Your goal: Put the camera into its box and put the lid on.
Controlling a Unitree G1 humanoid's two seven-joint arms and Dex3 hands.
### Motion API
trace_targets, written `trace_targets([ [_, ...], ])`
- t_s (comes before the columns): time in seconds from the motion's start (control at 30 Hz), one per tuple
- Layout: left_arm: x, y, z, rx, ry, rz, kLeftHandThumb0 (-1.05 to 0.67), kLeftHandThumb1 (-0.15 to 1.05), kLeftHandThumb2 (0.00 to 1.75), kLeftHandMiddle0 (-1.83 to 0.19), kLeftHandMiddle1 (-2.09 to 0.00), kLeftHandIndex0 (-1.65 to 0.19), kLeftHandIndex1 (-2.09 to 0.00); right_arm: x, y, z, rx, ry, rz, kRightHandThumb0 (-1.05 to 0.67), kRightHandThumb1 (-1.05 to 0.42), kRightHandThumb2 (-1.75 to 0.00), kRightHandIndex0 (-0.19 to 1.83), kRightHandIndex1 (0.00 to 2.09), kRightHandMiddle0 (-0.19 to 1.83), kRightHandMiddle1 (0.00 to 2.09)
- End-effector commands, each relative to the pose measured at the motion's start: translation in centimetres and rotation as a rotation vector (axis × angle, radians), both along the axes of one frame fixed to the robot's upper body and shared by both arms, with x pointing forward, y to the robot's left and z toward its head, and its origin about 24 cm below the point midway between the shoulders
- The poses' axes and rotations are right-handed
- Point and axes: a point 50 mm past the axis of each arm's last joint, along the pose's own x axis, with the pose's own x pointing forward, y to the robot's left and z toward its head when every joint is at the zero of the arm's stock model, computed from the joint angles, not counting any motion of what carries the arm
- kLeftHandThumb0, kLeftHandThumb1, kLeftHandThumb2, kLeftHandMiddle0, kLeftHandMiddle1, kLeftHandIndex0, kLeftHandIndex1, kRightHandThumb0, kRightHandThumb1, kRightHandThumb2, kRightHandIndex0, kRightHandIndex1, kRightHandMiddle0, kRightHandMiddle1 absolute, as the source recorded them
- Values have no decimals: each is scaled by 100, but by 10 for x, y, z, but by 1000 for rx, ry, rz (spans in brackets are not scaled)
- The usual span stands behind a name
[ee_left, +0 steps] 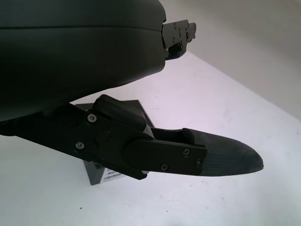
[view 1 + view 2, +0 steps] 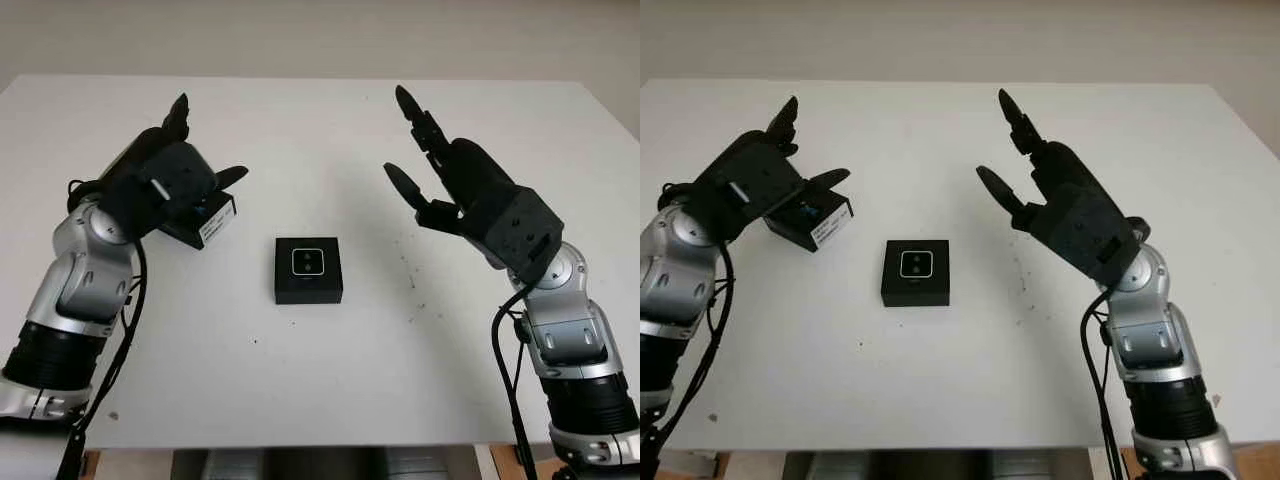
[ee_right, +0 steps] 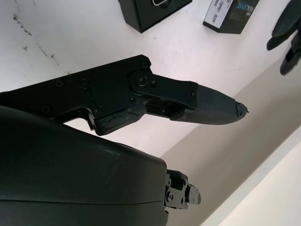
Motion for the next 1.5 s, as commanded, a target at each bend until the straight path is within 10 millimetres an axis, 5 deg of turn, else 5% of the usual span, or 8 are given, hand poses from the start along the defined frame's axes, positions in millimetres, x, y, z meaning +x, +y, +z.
trace_targets([
  [0.0,4,-2,1,11,15,10,-105,105,38,19,-1,19,0,0,-2,4,6,-28,-6,-79,-105,-64,-14,5,-12,6],
  [0.57,7,7,-31,351,113,97,-105,105,32,19,0,19,0,1,-13,4,97,-60,-59,-82,-105,-66,-17,4,-16,4],
  [0.9,12,15,-45,344,137,128,-105,105,31,19,0,19,0,0,-16,-17,365,32,-89,-82,-105,-63,-19,0,-19,0],
  [1.47,29,15,-56,210,149,184,-104,105,30,19,0,19,0,-8,-15,-46,423,98,-156,-82,-105,-64,-19,0,-19,0],
])
